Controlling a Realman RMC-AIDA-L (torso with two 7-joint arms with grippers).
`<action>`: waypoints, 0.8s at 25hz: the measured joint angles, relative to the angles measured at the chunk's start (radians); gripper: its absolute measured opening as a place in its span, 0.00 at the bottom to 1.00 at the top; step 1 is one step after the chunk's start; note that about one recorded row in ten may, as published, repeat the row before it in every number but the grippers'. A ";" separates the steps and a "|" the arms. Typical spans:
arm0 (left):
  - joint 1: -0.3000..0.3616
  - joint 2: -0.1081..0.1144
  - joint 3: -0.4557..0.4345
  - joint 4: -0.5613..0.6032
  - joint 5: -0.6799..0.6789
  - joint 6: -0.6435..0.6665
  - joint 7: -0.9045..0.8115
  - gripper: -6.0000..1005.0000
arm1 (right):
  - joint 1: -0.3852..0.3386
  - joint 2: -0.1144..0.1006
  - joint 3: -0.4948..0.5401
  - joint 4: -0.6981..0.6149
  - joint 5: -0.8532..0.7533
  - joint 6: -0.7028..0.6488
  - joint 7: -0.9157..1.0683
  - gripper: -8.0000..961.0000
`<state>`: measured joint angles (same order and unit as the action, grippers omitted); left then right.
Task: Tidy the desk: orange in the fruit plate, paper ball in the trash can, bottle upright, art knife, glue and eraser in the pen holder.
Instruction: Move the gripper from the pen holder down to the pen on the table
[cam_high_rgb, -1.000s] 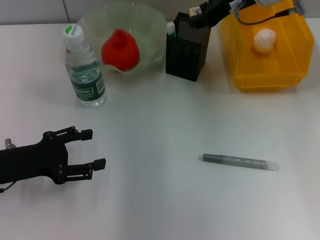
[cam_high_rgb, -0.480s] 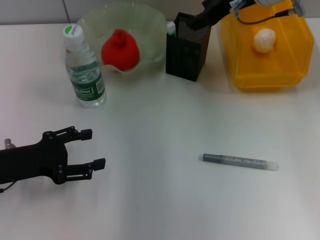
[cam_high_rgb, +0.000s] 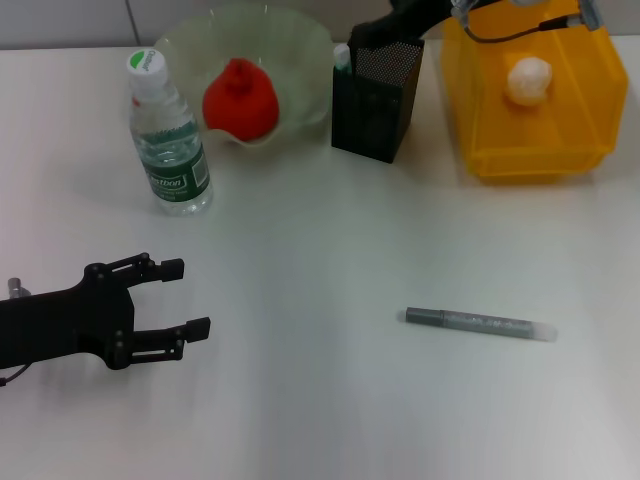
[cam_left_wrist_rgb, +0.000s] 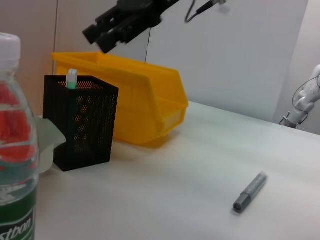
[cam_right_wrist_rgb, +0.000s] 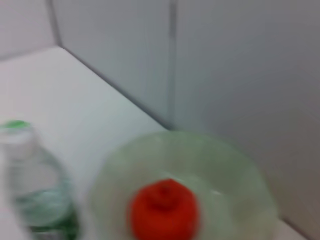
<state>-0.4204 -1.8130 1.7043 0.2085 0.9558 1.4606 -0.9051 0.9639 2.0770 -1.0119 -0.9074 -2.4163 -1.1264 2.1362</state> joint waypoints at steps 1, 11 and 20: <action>0.000 0.000 0.000 0.000 0.000 0.000 0.000 0.86 | -0.013 -0.001 0.003 -0.026 0.034 -0.043 -0.015 0.71; -0.012 -0.003 0.000 0.000 0.000 0.008 0.000 0.86 | -0.132 -0.002 0.013 -0.229 0.160 -0.420 -0.111 0.71; -0.013 -0.005 0.000 0.009 0.000 0.010 -0.005 0.86 | -0.160 -0.007 0.048 -0.223 -0.004 -0.589 -0.177 0.71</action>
<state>-0.4339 -1.8178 1.7042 0.2176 0.9556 1.4711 -0.9105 0.8037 2.0700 -0.9641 -1.1301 -2.4200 -1.7152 1.9592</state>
